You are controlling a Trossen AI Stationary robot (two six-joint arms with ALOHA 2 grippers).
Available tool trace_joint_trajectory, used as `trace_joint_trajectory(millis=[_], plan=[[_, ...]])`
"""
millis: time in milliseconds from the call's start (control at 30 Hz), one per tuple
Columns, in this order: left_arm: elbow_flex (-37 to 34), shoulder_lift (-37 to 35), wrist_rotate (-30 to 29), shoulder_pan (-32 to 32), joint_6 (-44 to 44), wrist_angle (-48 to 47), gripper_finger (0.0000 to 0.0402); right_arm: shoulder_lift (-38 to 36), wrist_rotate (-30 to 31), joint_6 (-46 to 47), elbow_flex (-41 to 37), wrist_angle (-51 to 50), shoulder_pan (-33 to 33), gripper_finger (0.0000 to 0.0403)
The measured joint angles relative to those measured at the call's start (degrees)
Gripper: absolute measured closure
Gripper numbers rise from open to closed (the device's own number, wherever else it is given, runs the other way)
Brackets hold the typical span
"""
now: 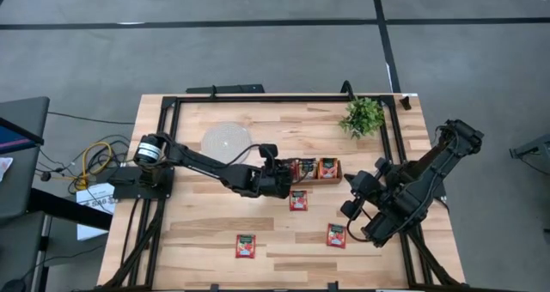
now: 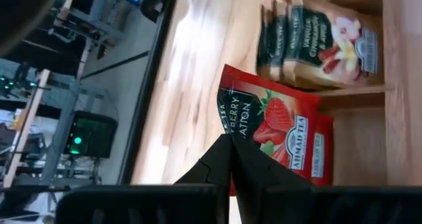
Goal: Pick & Place Tea
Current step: Put the red tea bag into the left section of the wooden organizer
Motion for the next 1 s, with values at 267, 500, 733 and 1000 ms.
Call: trace_joint_trajectory(millis=[267,500,733,1000], plan=[[0.0,0.2,0.8,0.0,0.1,-1.0,0.0401,0.0,0.0,-1.4,0.0,0.2,0.0,0.0403],[0.0,0.2,1.9,0.0,0.0,-0.9,0.0401,0.0,0.0,-1.4,0.0,0.2,0.0,0.0403],[0.0,0.2,1.9,0.0,-0.1,-1.1,0.0401,0.0,0.0,-1.4,0.0,0.3,0.0,0.0403],[0.0,0.2,2.0,0.0,-0.1,-1.1,0.0401,0.0,0.0,-1.4,0.0,0.7,0.0,0.0403]])
